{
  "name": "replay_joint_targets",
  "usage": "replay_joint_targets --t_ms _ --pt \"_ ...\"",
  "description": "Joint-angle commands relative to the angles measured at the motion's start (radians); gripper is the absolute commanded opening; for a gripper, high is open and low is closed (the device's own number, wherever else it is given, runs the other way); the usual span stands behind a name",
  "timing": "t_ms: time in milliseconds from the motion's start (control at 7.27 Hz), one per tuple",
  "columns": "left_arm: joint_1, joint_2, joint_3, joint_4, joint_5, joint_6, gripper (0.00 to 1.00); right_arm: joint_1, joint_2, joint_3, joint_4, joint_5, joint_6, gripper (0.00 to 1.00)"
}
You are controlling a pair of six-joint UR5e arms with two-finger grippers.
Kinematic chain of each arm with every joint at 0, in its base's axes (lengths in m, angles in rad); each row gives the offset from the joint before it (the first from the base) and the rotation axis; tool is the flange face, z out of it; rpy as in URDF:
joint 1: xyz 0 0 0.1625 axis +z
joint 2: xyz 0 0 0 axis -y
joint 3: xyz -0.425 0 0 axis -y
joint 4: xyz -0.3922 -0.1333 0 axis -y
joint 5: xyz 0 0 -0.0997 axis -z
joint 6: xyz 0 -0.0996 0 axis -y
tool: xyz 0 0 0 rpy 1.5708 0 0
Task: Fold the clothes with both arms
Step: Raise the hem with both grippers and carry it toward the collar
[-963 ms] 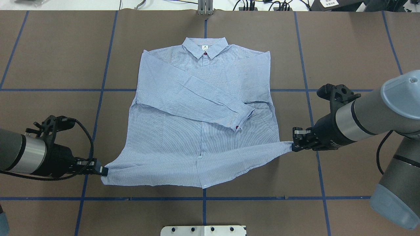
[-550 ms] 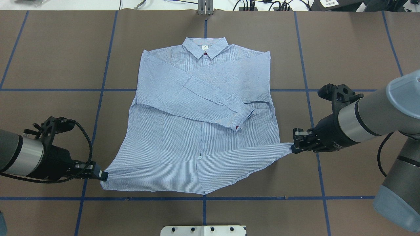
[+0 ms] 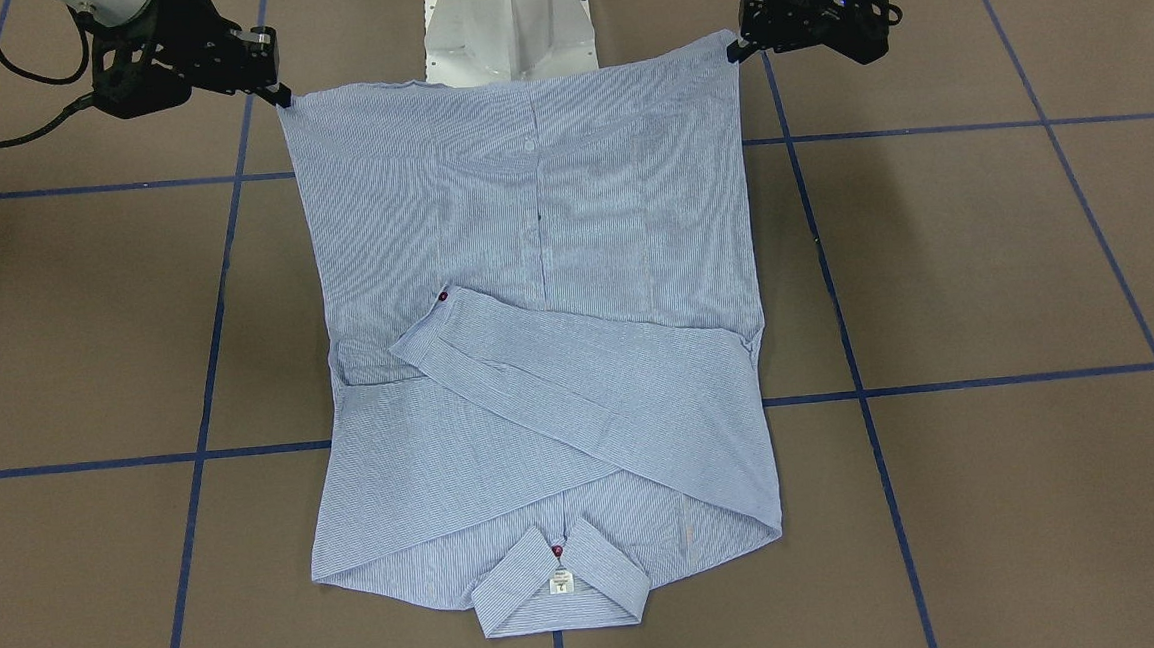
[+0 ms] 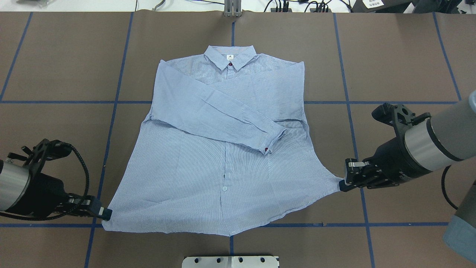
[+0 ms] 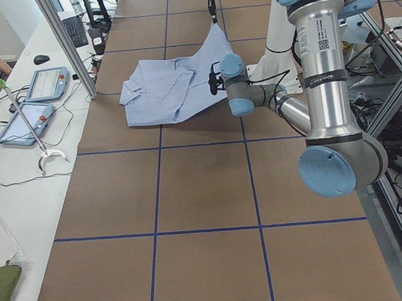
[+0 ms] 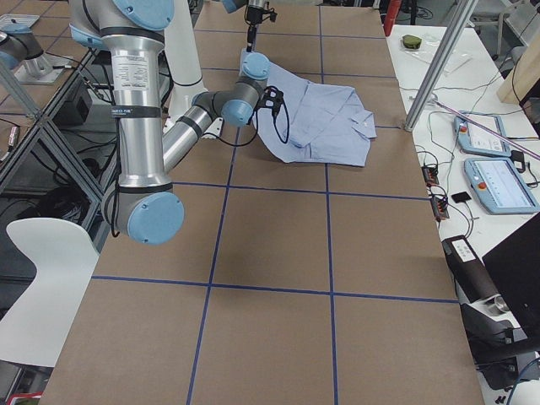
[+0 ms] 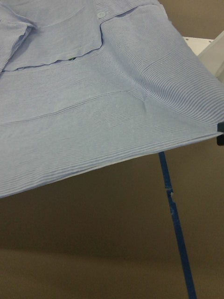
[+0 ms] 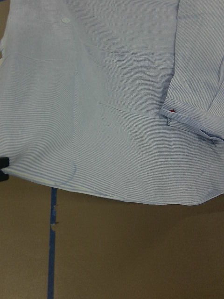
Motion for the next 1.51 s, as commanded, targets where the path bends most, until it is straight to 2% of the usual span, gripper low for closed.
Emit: replay_joint_targets --t_ms 0,275,825,1100,1376 --pt "0.009 0.02 -0.022 0.0 -0.034 0.001 0.0 0.002 -0.133 0.004 0.19 0.087 0.0 0.0" --pt "0.02 0.019 -0.045 -0.002 -0.101 -0.001 0.0 -0.003 -0.148 0.003 0.228 0.144 0.002 0.0" --pt "0.037 -0.029 -0.046 -0.002 -0.11 -0.057 0.0 -0.013 -0.134 -0.013 0.228 0.147 0.002 0.0" --pt "0.035 -0.053 -0.034 0.003 -0.108 -0.065 0.0 0.014 -0.062 -0.071 0.228 0.147 0.002 0.0" --pt "0.006 -0.088 0.016 0.004 -0.097 -0.062 0.0 0.091 0.022 -0.149 0.226 0.149 0.002 0.0"
